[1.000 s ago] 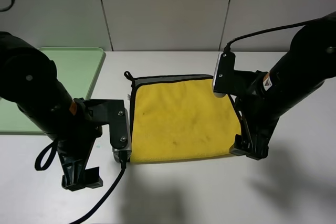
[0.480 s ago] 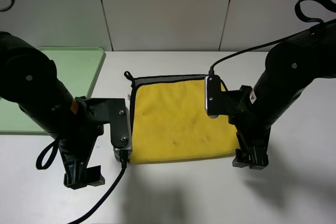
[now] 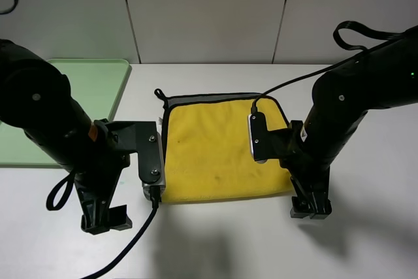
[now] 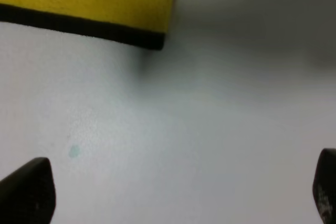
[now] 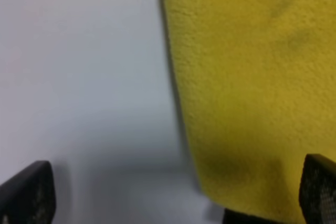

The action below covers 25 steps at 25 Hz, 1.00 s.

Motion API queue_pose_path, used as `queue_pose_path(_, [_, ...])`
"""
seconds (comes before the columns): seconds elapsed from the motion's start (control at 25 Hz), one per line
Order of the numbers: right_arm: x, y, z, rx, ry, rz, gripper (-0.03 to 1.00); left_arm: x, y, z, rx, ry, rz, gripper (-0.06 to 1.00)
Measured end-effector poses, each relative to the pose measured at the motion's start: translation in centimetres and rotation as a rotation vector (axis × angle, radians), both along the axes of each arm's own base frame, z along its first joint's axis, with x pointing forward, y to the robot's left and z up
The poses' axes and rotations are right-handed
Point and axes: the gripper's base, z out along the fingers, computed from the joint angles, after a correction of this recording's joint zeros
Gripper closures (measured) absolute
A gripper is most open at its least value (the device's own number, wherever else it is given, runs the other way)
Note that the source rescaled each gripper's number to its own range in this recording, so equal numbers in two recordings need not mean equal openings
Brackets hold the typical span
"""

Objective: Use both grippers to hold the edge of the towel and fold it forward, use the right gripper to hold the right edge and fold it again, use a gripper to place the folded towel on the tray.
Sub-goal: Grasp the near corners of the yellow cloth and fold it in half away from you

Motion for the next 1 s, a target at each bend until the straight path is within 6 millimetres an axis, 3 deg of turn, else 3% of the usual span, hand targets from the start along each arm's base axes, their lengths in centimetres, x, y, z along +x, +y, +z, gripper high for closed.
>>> queue_pose_path(0.68, [0.2, 0.1, -3.1, -0.043, 0.055, 0.04, -0.03, 0.9, -0.8, 0.1, -0.082, -0.097, 0.006, -0.03])
queue_pose_path(1.0, [0.3, 0.2, -3.3, -0.045, 0.057, 0.04, -0.03, 2.3, -2.0, -1.5, -0.069, -0.082, 0.01, -0.03])
